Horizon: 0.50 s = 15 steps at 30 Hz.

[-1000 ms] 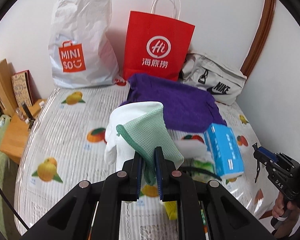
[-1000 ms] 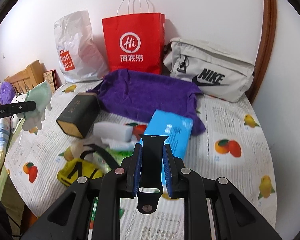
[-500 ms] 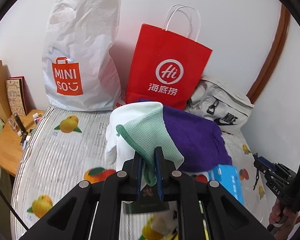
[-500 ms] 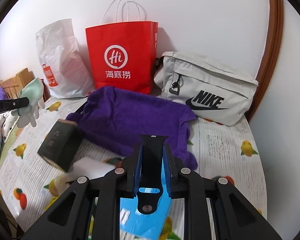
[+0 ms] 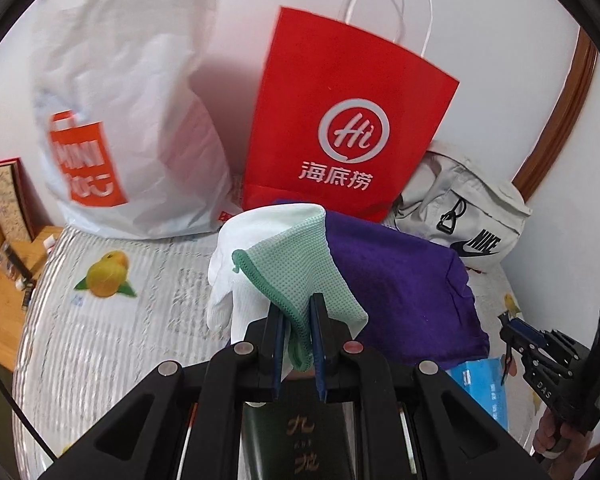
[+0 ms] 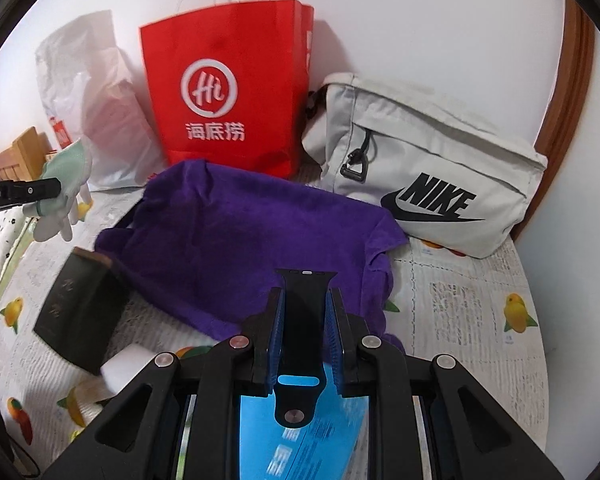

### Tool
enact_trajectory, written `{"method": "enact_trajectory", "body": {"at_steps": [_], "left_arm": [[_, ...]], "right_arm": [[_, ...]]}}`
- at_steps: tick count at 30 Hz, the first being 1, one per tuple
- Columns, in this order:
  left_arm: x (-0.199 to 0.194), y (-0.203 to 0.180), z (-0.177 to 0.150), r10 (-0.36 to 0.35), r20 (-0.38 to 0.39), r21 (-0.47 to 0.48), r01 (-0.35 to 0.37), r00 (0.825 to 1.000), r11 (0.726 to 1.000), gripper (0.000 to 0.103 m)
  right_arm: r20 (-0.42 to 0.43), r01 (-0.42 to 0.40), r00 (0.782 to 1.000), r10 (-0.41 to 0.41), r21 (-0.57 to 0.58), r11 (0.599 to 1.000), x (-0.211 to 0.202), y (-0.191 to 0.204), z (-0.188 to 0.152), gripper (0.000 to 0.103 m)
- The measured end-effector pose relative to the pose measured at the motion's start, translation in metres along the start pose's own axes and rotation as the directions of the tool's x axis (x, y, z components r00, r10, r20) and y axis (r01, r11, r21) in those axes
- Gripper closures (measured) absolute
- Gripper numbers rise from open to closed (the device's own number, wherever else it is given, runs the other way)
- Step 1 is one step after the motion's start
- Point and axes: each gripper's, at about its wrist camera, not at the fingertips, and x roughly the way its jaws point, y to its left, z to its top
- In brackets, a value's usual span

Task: Organize soft objects
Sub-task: 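Carry glove and tissue box onto the purple towel and open both tools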

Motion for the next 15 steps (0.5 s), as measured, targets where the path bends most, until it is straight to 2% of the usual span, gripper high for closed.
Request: {"method": "enact_trajectory", "body": {"at_steps": [7,15], "left_arm": [[0.052,-0.012,0.017,-0.043,-0.082,0.024,0.045,0.996,0.999,0.091],[0.109,-0.019,0.028,-0.046,-0.175,0.034,0.053,0.984,0.998,0.091]], "right_arm": [[-0.031,-0.005,0.999,0.006,0.020,1.000,0.045,-0.013,0.015,0.082],[-0.098,-0.011,0.995,0.014,0.034,0.999,0.088,-0.018,0.021,0.082]]}}
